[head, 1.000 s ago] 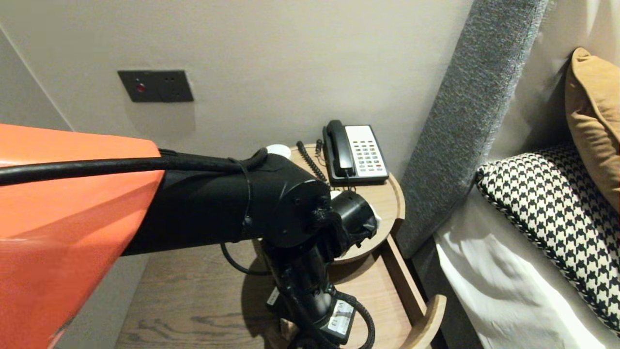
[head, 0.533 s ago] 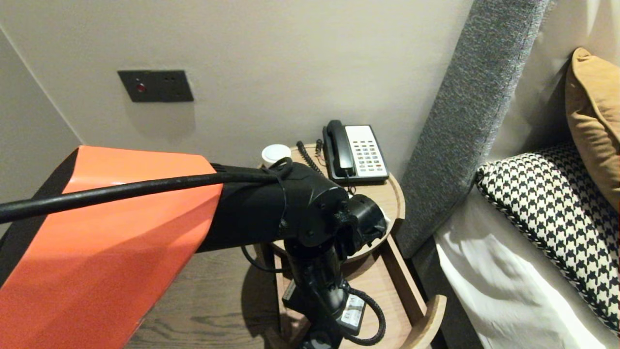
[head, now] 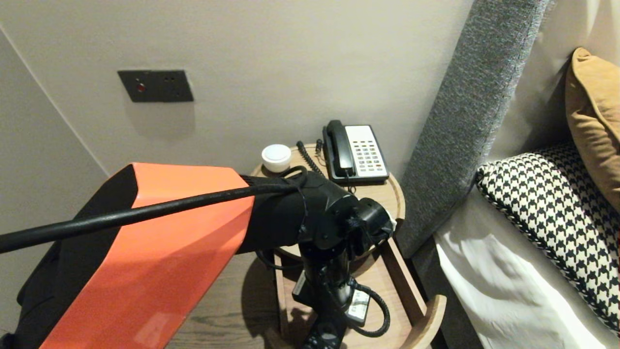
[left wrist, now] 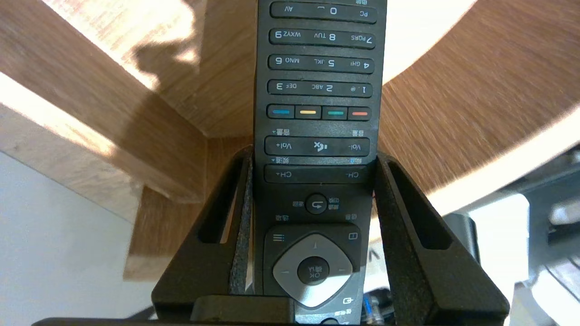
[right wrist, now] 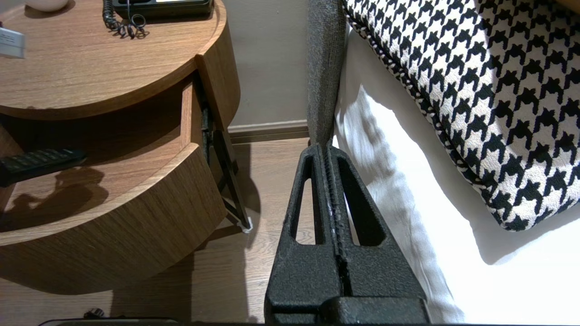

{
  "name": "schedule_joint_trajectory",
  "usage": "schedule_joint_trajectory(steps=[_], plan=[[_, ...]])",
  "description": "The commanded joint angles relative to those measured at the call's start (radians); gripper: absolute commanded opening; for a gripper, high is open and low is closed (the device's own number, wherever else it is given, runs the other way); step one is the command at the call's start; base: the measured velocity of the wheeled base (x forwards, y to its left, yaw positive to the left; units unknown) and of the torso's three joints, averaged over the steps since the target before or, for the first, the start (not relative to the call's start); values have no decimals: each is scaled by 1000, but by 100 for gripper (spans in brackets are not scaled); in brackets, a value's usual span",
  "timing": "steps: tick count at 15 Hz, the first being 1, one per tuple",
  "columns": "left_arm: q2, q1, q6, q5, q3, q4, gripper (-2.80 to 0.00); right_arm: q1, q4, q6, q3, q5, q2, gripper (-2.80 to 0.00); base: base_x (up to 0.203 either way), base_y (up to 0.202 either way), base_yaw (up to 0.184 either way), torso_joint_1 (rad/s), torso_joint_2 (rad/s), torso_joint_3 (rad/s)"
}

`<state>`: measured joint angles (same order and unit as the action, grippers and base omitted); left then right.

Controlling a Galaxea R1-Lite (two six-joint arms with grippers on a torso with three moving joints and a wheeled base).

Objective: Put the remote controls on the table in the drawer one by one

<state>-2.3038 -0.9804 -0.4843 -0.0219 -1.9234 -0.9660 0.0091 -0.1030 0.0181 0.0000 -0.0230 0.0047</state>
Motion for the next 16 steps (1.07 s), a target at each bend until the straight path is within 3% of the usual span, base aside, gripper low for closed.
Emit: schedule_joint_trajectory(steps=[1,10,16], plan=[[-19,0,-5,5,-3,-2,-280,0,-1,0,40,0,1,-280,0,0,0,0,0,0],[-26,5,-13,9,-3,65,-280,0,-1,0,40,0,1,-280,0,0,0,0,0,0],[-61,14,-48,52,-2,174,-280,0,0,0,40,0,1,-280,0,0,0,0,0,0]])
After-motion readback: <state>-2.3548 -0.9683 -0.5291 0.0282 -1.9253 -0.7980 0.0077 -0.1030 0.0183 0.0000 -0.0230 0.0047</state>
